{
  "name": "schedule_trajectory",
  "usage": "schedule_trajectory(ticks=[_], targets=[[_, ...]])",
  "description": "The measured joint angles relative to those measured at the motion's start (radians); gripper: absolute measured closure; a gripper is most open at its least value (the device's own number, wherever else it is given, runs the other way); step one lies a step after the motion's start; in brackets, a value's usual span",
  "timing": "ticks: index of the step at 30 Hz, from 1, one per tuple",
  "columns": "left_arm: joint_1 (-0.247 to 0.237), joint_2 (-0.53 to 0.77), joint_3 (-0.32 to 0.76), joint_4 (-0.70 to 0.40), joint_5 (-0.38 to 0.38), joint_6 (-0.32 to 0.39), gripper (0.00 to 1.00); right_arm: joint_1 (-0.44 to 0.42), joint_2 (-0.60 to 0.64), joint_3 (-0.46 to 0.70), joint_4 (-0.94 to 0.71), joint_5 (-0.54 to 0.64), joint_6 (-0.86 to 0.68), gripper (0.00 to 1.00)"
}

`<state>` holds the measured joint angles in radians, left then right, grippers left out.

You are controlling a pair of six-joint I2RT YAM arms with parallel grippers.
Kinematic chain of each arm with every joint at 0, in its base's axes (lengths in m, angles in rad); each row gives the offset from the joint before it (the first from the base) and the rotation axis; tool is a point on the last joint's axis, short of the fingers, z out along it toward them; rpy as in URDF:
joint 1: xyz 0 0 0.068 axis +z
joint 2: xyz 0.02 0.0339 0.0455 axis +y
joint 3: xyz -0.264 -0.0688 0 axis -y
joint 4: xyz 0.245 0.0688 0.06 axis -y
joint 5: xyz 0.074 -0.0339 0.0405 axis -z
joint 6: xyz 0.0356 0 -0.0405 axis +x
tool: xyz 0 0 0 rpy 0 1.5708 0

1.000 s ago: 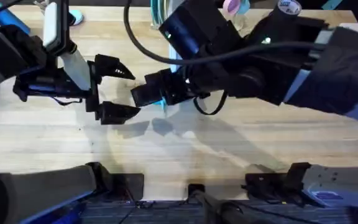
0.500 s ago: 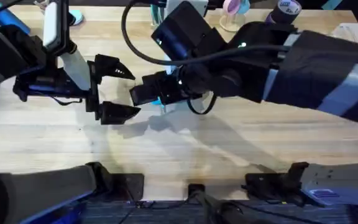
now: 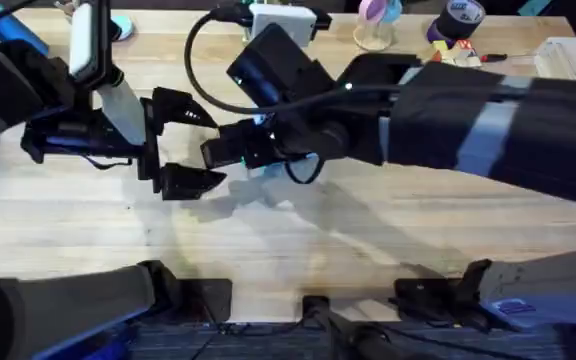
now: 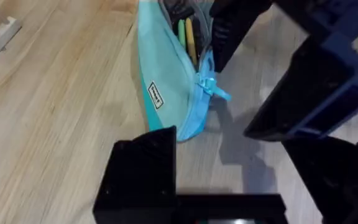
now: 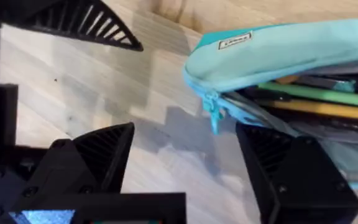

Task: Unzip the bag, pick up the pens from the table one at a time and place them inside, then zip the bag closed.

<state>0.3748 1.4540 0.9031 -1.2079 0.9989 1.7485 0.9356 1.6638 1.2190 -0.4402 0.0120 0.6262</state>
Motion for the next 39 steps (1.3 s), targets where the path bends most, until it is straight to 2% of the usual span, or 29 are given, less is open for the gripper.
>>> schedule_trajectory(ticks=[6, 11, 16, 24, 35, 39], targets=[[0.000, 0.000, 0.000, 0.000, 0.000, 0.000, 0.008, 0.000, 0.019, 0.000, 0.034, 0.048, 0.012, 0.092], [0.000, 0.000, 0.000, 0.000, 0.000, 0.000, 0.008, 0.000, 0.031, 0.000, 0.043, 0.113, 0.040, 0.221], [0.000, 0.000, 0.000, 0.000, 0.000, 0.000, 0.008, 0.000, 0.058, 0.000, 0.044, 0.159, 0.055, 0.389], [0.000, 0.000, 0.000, 0.000, 0.000, 0.000, 0.008, 0.000, 0.064, 0.000, 0.044, 0.199, 0.060, 0.723], [0.000, 0.000, 0.000, 0.000, 0.000, 0.000, 0.008, 0.004, 0.084, 0.000, 0.052, 0.221, 0.059, 0.961], [0.000, 0.000, 0.000, 0.000, 0.000, 0.000, 0.008, 0.004, 0.088, 0.000, 0.052, 0.225, 0.059, 0.968]])
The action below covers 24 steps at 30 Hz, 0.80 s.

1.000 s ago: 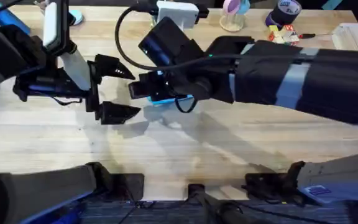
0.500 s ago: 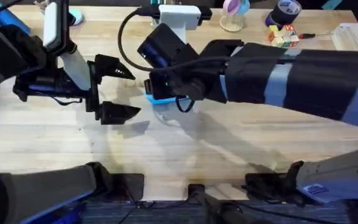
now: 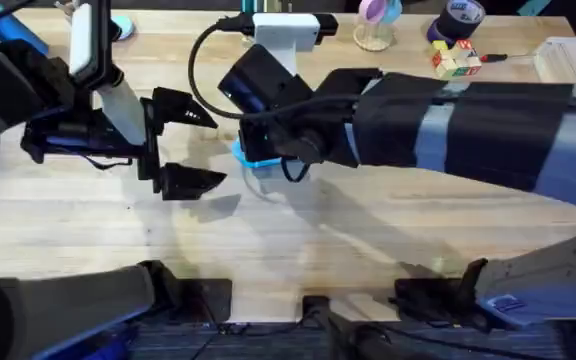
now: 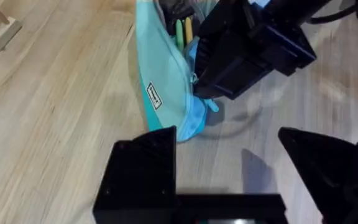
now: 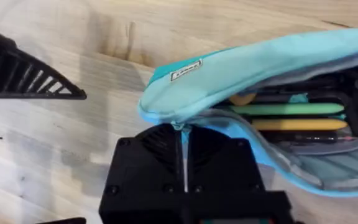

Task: Unzip the bag, pick up the pens from the table one at a time and place them inside, then zip the bag closed.

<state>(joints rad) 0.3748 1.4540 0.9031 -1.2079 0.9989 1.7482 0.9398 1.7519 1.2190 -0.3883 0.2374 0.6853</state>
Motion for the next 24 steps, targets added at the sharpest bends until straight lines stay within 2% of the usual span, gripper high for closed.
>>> schedule_trajectory(ticks=[8, 18, 24], targets=[[0.000, 0.000, 0.000, 0.000, 0.000, 0.000, 0.007, 0.000, -0.004, 0.000, -0.001, 0.002, -0.046, 0.969], [0.000, 0.000, 0.000, 0.000, 0.000, 0.000, 0.007, 0.002, -0.145, 0.000, -0.010, -0.005, -0.140, 0.971], [0.000, 0.000, 0.000, 0.005, 0.000, 0.000, 0.008, 0.002, -0.153, 0.000, -0.015, -0.007, -0.147, 0.970]])
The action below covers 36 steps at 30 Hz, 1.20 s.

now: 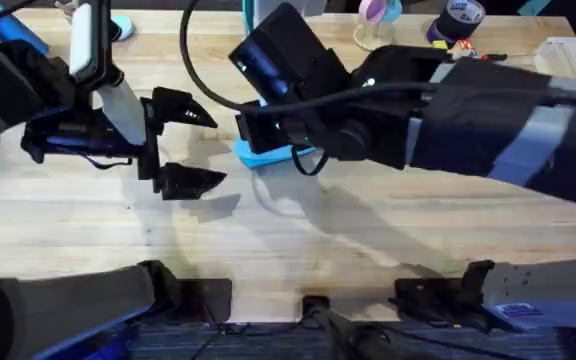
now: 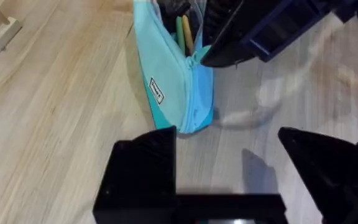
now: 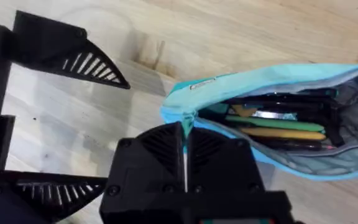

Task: Unzip the bag, pick up the pens from the table one at a time and place them inside, then zip the bag closed.

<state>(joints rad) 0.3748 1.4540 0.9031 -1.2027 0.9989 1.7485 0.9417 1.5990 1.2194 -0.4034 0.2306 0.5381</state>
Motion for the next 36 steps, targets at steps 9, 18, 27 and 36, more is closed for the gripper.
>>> schedule_trajectory(ticks=[9, 18, 27, 36], targets=[[0.000, 0.005, 0.000, 0.066, 0.006, 0.003, 0.008, 0.000, 0.000, 0.000, 0.021, 0.000, 0.000, 0.971], [-0.014, 0.162, 0.000, 0.096, 0.101, 0.003, 0.008, 0.000, 0.000, 0.000, 0.067, 0.002, 0.000, 0.971], [-0.077, 0.307, 0.000, 0.199, 0.294, 0.003, 0.008, 0.000, 0.000, 0.000, 0.067, 0.002, 0.000, 0.971], [-0.154, 0.315, 0.000, 0.331, 0.314, -0.048, 0.008, 0.000, 0.000, 0.000, 0.067, 0.002, 0.000, 0.971]])
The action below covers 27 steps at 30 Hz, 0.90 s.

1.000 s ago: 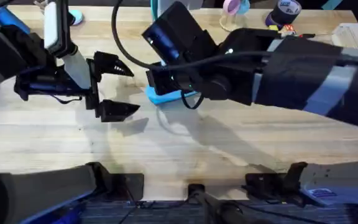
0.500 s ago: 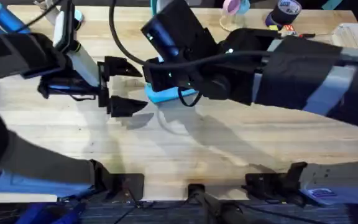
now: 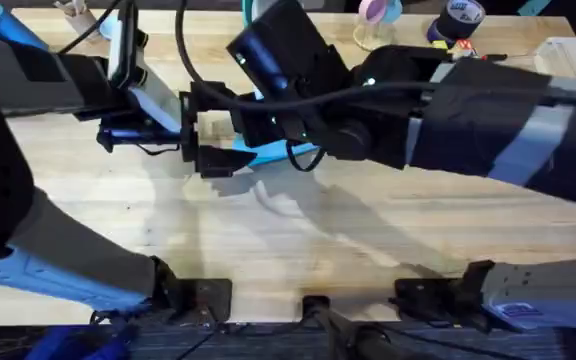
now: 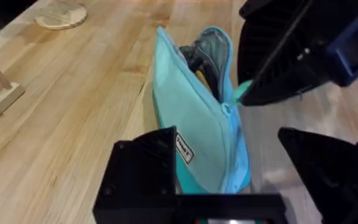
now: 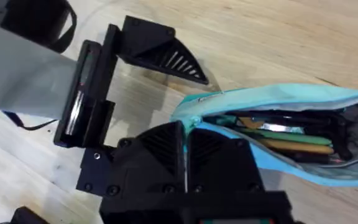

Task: Unzip the bag, pick up the pens from the table one at a time and place them inside, then zip the bag closed.

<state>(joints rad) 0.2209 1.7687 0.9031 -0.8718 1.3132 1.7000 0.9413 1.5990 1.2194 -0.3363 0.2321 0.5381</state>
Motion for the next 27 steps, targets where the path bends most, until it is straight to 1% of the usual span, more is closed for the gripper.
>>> schedule_trajectory(ticks=[2, 4, 6, 9, 11, 16, 19, 23, 27], targets=[[-0.006, 0.000, 0.000, 0.020, 0.000, -0.026, 0.011, 0.000, 0.000, 0.000, 0.000, 0.000, 0.000, 0.971], [-0.006, 0.000, 0.000, 0.031, -0.001, -0.050, 0.057, 0.000, 0.000, 0.000, 0.000, 0.000, 0.000, 0.971], [-0.006, 0.000, 0.000, 0.033, -0.005, -0.066, 0.220, 0.000, 0.000, 0.000, 0.000, 0.000, 0.000, 0.971], [-0.006, 0.000, 0.000, 0.035, -0.013, -0.083, 0.644, 0.000, 0.000, 0.000, 0.000, 0.000, 0.000, 0.971], [-0.006, 0.000, 0.000, 0.038, -0.021, -0.092, 0.954, 0.000, 0.000, 0.000, -0.002, 0.000, 0.000, 0.971], [-0.006, 0.000, 0.000, 0.038, -0.024, -0.095, 0.955, -0.011, 0.000, 0.000, -0.012, -0.004, 0.000, 0.971], [-0.008, 0.000, 0.000, 0.039, -0.024, -0.096, 0.956, -0.042, 0.000, 0.000, -0.027, -0.021, -0.023, 0.971], [-0.009, 0.000, 0.000, 0.049, -0.028, -0.099, 0.956, -0.115, 0.000, 0.000, -0.058, -0.048, -0.083, 0.971], [-0.009, 0.000, 0.000, 0.056, -0.035, -0.099, 0.956, -0.215, 0.000, 0.000, -0.097, -0.056, -0.118, 0.971]])
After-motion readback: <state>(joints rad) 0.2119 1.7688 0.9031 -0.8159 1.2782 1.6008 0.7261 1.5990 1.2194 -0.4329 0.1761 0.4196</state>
